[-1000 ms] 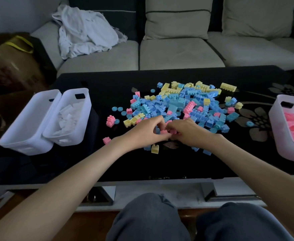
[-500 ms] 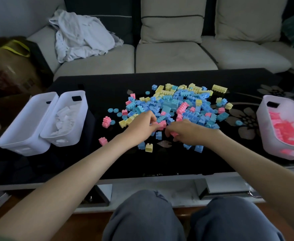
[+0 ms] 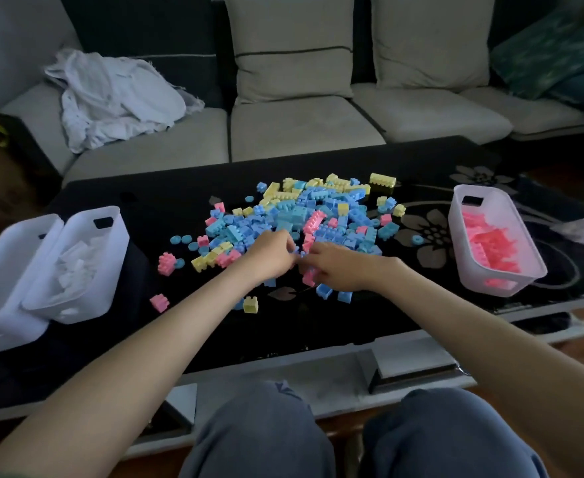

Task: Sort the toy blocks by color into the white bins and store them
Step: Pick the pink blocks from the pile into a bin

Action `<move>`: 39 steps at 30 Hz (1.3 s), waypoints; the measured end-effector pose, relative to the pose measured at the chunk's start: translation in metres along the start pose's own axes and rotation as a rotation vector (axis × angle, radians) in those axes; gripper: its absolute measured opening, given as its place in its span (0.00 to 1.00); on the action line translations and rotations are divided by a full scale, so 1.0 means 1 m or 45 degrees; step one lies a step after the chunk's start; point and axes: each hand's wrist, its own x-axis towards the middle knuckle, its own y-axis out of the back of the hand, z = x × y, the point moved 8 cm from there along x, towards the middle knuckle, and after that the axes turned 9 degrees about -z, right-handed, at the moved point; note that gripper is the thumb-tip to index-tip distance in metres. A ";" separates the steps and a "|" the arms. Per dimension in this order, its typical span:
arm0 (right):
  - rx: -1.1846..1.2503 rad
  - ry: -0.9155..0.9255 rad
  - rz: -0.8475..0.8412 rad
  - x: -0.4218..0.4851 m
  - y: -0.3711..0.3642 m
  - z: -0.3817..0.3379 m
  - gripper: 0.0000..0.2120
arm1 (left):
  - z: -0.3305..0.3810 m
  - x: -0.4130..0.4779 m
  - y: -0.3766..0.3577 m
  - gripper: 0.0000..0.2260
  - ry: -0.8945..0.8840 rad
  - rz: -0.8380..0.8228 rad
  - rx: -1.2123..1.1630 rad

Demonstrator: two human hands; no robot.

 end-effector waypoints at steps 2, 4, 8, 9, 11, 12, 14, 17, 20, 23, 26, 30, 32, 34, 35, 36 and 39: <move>-0.192 -0.026 -0.001 0.007 -0.003 -0.007 0.15 | -0.007 0.000 -0.002 0.12 0.075 -0.033 0.006; -0.260 -0.030 0.053 0.010 0.001 -0.011 0.11 | -0.010 0.002 0.000 0.13 0.112 -0.007 -0.008; -0.019 -0.065 0.325 -0.011 0.030 0.004 0.05 | -0.001 0.007 0.017 0.16 0.074 0.189 -0.161; 0.080 -0.115 0.402 -0.022 0.040 0.017 0.05 | 0.007 0.008 0.023 0.17 0.036 0.264 -0.199; 0.206 -0.266 0.537 -0.052 0.054 0.061 0.06 | 0.035 0.013 0.028 0.16 -0.070 0.369 -0.278; 0.249 -0.365 0.605 -0.072 0.059 0.091 0.06 | 0.056 0.017 0.025 0.15 -0.128 0.381 -0.319; 0.260 -0.572 0.757 -0.111 0.066 0.145 0.08 | 0.099 0.021 0.014 0.15 -0.242 0.364 -0.374; 0.242 -0.883 0.885 -0.171 0.057 0.203 0.10 | 0.171 0.026 -0.019 0.17 -0.430 0.315 -0.440; 0.323 -1.023 0.860 -0.206 0.039 0.229 0.12 | 0.236 0.027 -0.052 0.15 -0.598 0.276 -0.441; 0.273 -1.073 0.539 -0.210 0.015 0.232 0.16 | 0.271 0.035 -0.080 0.13 -0.658 0.194 -0.389; 0.149 -0.946 0.245 -0.204 -0.011 0.224 0.22 | 0.280 0.054 -0.109 0.14 -0.642 0.050 -0.217; -0.003 -0.907 -0.011 -0.197 -0.020 0.226 0.26 | 0.281 0.073 -0.125 0.17 -0.591 0.033 0.123; -0.075 -0.937 -0.085 -0.193 -0.018 0.233 0.24 | 0.282 0.073 -0.124 0.18 -0.565 0.082 0.219; -0.058 -0.985 -0.028 -0.189 -0.013 0.241 0.23 | 0.281 0.069 -0.116 0.18 -0.581 0.184 0.266; -0.024 -1.000 0.042 -0.189 -0.009 0.243 0.22 | 0.279 0.067 -0.113 0.17 -0.609 0.196 0.223; 0.018 -1.001 0.131 -0.190 -0.003 0.242 0.22 | 0.274 0.066 -0.108 0.16 -0.633 0.180 0.128; 0.074 -0.972 0.403 -0.188 0.022 0.228 0.21 | 0.249 0.060 -0.084 0.15 -0.708 0.090 -0.209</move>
